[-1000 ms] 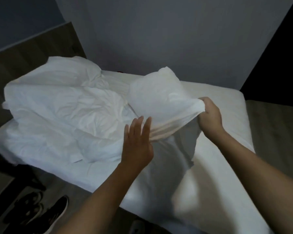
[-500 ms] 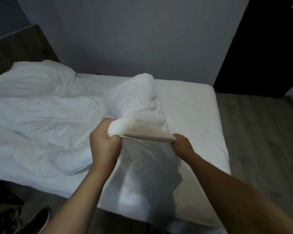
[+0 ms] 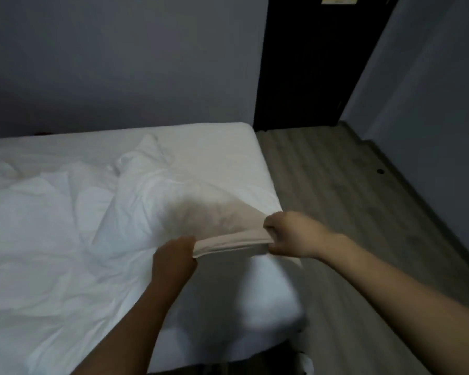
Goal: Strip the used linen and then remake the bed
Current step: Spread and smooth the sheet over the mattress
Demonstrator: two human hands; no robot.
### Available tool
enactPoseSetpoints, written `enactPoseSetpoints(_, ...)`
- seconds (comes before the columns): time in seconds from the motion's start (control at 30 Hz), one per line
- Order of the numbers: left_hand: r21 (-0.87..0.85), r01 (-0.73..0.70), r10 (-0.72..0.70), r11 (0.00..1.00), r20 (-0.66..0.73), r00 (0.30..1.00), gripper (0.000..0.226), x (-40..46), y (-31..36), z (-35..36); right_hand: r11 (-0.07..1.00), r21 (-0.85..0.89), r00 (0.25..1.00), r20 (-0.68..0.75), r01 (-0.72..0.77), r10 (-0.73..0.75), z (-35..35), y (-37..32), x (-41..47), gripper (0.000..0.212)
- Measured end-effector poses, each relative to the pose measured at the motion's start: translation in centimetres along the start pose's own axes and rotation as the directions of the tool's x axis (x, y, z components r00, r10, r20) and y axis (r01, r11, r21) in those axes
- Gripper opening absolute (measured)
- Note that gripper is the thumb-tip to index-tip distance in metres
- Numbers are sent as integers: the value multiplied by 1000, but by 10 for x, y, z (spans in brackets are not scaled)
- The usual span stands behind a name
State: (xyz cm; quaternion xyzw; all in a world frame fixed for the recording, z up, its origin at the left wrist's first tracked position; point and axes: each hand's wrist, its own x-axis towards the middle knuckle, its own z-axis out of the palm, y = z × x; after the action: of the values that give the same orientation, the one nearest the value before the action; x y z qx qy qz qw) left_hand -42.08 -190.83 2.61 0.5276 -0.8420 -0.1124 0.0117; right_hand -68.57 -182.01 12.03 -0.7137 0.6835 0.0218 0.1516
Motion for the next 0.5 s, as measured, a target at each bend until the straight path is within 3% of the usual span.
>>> enactPoseSetpoints(0.07,139,44,-91,989,350,932,35,-13,1,20,963,218,962,255,-157,100,55,35,-19,37)
enactPoseSetpoints(0.1,181,69,-155,981,519,841,37,-23,6,32,929,270,927,343,-252,151,78,54,-30,42)
enactPoseSetpoints(0.17,248,131,-275,960,741,613,41,-36,23,50,873,325,891,394,-363,224,105,95,-51,41)
enactPoseSetpoints(0.23,290,182,-339,940,859,383,36,-35,60,69,833,361,885,369,-419,285,117,142,-67,32)
enactPoseSetpoints(0.27,282,169,-326,944,874,362,28,-27,85,77,824,365,886,342,-433,313,117,164,-73,35)
enactPoseSetpoints(0.3,258,148,-297,955,861,413,23,-18,111,88,825,361,888,322,-435,328,116,185,-77,42)
enactPoseSetpoints(0.4,52,68,-85,996,693,716,33,19,207,112,836,393,920,241,-383,309,107,238,-93,55)
enactPoseSetpoints(0.47,-33,14,8,999,595,803,32,34,270,117,844,413,940,172,-341,296,100,266,-105,57)
enactPoseSetpoints(0.5,-35,-16,33,999,581,813,32,38,297,115,852,407,944,157,-329,289,96,277,-110,58)
